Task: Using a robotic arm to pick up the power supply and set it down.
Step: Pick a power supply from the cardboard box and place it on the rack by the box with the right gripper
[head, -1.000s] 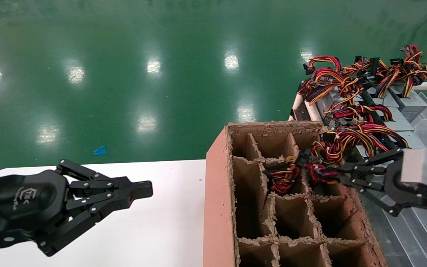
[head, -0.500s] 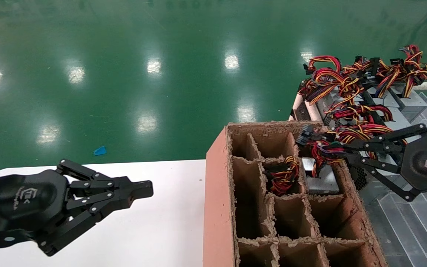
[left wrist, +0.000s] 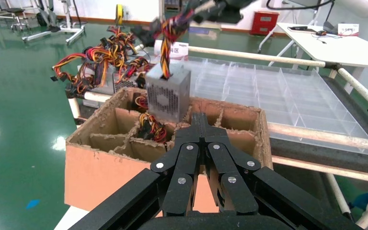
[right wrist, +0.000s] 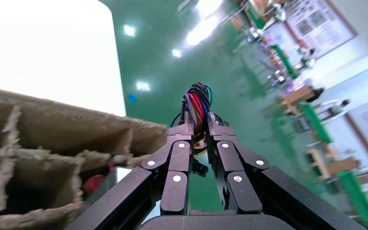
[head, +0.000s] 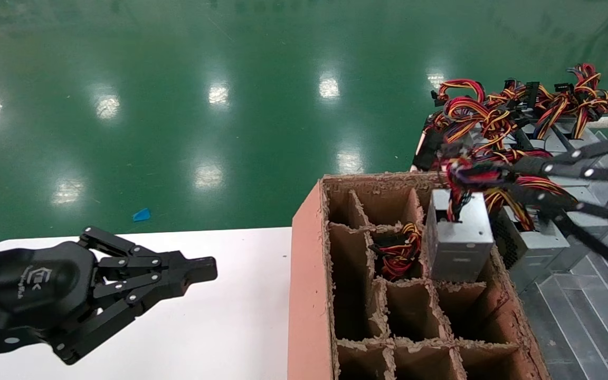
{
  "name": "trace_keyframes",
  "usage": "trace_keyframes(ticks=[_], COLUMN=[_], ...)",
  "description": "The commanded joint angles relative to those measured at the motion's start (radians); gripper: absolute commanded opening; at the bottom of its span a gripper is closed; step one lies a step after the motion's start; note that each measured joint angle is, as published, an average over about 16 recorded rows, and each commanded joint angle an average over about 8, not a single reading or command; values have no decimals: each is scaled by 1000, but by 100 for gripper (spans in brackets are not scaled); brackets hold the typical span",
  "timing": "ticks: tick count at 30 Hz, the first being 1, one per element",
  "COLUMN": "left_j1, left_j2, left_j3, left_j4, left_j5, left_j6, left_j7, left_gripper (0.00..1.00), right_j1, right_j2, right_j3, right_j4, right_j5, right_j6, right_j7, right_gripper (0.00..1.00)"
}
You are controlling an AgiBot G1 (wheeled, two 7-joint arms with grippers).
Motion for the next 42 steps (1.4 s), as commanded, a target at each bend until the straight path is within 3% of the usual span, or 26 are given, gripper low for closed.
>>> trace_keyframes(ticks=[1, 14, 23, 32, 42], left_j1=[0, 0, 0, 0, 0], left_j2=[0, 0, 0, 0, 0], left_j3=[0, 0, 0, 0, 0], left_j4=[0, 0, 0, 0, 0], left_j5=[0, 0, 0, 0, 0], left_j6=[0, 0, 0, 0, 0], left_j7=[0, 0, 0, 0, 0], left_gripper=[0, 0, 0, 0, 0], right_j1=[-4, -52, -41, -27, -27], right_j2=[9, 103, 199, 277, 269], right_j3=[20, 167, 324, 487, 586], right_j4=[14, 25, -99, -356, -568], right_j5=[17, 54, 66, -117, -361], right_j6=[6, 64, 50, -35, -170], right_j7=[-14, -84, -104, -80, -3], right_gripper=[0, 0, 0, 0, 0])
